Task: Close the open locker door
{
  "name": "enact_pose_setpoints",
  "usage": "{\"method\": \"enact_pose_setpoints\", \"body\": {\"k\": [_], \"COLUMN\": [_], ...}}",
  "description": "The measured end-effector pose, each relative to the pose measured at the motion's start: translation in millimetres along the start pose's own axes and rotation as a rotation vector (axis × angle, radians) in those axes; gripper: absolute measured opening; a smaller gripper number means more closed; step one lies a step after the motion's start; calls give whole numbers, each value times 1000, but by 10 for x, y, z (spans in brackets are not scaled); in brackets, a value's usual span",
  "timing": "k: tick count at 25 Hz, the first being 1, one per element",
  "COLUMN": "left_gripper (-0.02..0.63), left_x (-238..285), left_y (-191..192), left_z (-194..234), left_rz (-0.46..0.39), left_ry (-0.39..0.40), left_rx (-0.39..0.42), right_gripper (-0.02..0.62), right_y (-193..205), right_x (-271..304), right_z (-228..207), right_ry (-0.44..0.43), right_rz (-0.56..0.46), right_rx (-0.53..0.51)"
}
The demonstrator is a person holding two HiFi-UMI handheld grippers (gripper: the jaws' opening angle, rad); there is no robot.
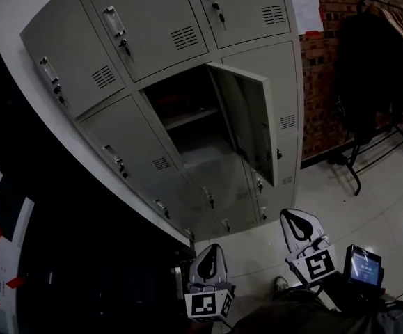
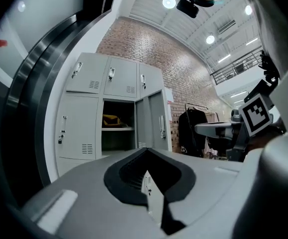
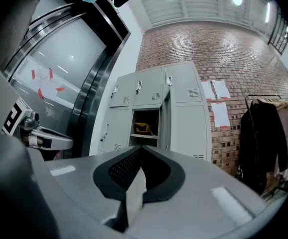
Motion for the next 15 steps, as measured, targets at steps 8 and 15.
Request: {"method": "enact_pose_setpoints", "body": {"k": [8,15], "left_gripper": [-3,-3], "left_x": [930,1417], "left_y": [-82,-123], "left_z": [9,99], "left_rz": [-16,-26], "left_ry": [-23,-18], "left_rx": [8,2], "right_gripper": [8,8], "right_y": [53,34], "right_x": [653,1063], "right_z": [-716,-1074], "right_ry": [-13,-16], "right_rz": [-6,-18], "right_rx": [1,-15]}}
Point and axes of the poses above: the fingertips, and each gripper's own axes: x forward along the fingers, z to its left, y out of its underside, the point moved 2 cm from there along -x, backward along the fingers, and after that the axes turned 2 degrees about z, right-handed, at the moved point
